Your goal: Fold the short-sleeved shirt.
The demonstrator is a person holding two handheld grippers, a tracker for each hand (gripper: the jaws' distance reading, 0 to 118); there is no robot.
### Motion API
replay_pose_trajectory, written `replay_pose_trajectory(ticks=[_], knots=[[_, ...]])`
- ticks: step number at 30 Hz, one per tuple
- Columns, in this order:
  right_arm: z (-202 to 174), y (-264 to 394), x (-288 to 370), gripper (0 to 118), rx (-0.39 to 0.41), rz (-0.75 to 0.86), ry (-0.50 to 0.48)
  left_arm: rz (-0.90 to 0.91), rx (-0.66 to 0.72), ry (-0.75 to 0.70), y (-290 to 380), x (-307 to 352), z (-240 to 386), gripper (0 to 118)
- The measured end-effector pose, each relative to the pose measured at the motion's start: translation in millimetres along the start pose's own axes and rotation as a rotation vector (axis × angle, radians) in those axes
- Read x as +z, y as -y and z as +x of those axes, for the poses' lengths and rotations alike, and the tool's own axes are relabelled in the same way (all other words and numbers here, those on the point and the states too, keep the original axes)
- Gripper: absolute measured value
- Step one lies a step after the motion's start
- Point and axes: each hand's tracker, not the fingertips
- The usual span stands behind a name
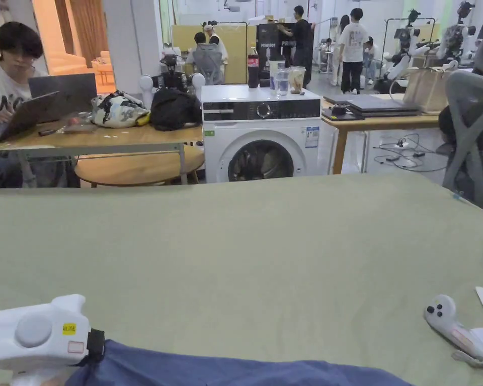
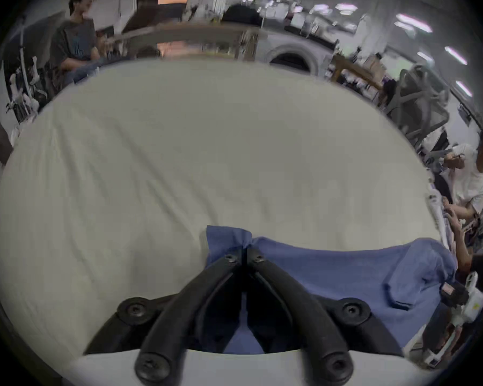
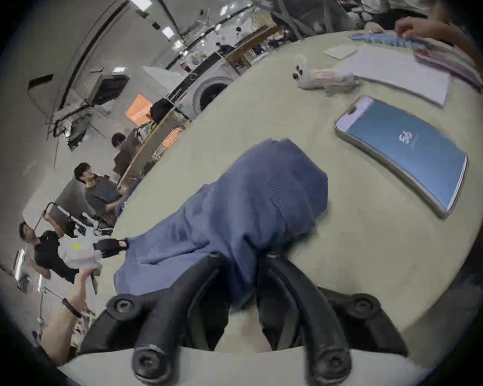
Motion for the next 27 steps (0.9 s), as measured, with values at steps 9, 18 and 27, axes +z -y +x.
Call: replay_pose_trajectory(ticks=[9, 18, 27], knots=[[-69, -37, 54, 11, 0.300, 0.199, -0.092, 0.476, -0.096, 0.067, -14, 202, 6, 0], [-167, -151, 99, 11, 0.456, 0.363, -0.141, 0.750, -0.051, 0.031, -20, 314, 18, 0], [-243, -230, 74, 11, 0.546, 0.433, -0.107, 0.819, -0.032, -0.012, -78, 307, 25, 0]])
